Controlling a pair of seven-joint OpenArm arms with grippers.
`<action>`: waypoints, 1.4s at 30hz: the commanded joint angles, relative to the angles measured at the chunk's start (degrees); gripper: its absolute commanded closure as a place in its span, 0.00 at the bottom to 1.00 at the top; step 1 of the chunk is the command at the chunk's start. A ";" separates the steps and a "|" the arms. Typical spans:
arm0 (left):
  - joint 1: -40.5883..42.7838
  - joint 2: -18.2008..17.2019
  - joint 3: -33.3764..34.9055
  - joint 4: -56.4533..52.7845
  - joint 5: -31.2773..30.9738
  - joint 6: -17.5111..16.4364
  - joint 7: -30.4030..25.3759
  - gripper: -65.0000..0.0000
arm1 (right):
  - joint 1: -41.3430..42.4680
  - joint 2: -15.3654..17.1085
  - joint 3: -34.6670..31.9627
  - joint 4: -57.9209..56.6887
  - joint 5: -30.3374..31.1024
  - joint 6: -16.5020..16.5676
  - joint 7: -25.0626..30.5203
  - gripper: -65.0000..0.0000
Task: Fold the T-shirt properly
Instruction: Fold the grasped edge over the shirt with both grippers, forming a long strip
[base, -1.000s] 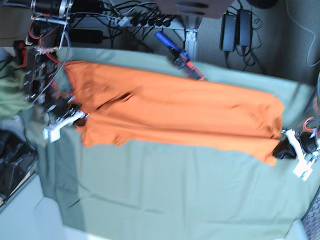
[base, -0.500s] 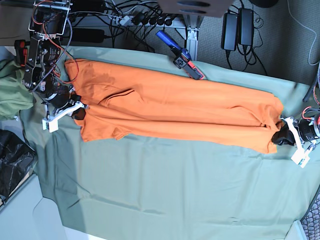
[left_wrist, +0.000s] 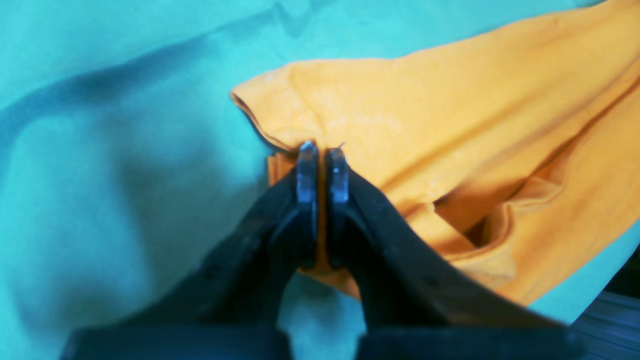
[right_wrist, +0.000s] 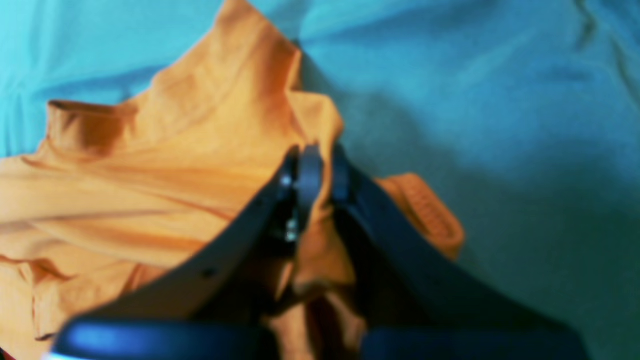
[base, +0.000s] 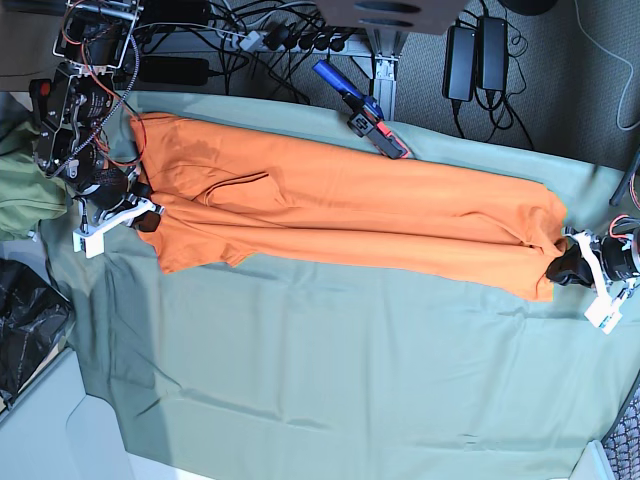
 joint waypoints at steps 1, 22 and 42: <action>-0.94 -1.29 -0.55 0.90 -0.61 -0.54 -0.61 1.00 | 0.42 1.25 0.61 0.68 -0.94 4.79 -0.81 1.00; -0.92 -1.27 -0.55 0.90 -0.61 -0.54 -0.61 0.99 | 1.64 1.25 1.25 11.08 -2.10 4.76 -0.96 0.47; -0.90 -1.27 -0.55 0.92 -1.53 -0.54 -0.57 0.99 | 8.31 -0.92 -9.40 1.09 -7.04 4.79 6.75 0.45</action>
